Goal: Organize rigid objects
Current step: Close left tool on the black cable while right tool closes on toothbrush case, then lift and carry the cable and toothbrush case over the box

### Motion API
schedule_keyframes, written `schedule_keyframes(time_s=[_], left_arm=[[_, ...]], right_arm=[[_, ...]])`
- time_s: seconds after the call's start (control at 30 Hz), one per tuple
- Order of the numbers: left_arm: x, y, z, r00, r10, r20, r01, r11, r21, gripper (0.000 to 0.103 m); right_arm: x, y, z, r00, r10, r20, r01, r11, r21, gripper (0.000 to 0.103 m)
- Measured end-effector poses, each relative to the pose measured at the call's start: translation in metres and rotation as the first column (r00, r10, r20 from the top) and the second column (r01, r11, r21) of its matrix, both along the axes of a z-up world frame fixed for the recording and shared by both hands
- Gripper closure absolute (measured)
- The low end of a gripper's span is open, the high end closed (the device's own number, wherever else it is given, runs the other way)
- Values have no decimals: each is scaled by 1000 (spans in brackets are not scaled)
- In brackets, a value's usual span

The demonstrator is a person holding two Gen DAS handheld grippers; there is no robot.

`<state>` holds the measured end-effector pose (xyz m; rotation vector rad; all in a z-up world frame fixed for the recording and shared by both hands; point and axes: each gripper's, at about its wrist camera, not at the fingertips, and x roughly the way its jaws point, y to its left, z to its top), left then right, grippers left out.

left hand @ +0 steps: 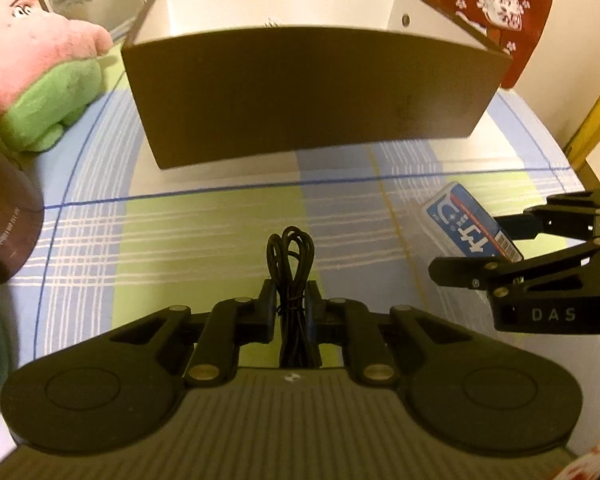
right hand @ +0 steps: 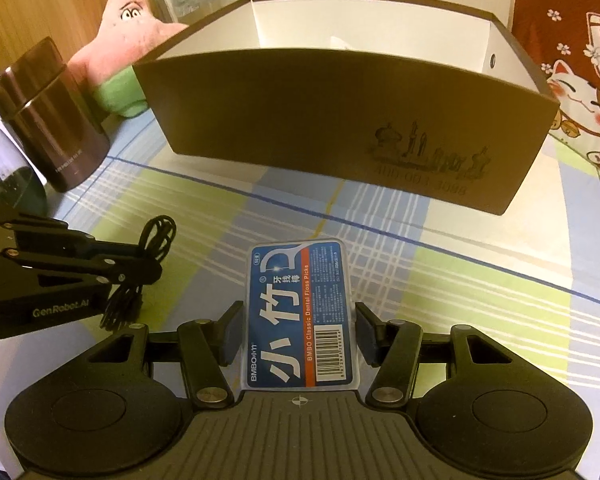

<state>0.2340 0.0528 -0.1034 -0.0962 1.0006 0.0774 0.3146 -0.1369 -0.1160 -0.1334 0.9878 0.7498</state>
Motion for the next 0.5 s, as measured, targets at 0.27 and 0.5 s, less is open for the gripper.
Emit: schedule_keyframes(time_s=[0.27,0.5], left_arm=[[-8,1,24,998,13,69,-13,1000,4,92],[-11,0,39,995,20,97,-21,1000,5,92]], right_arm=[[-3,-5,14,1000,-18,23,17,1000,21,50],[-4,-7,26,999,-21,46,19,999,43,50]])
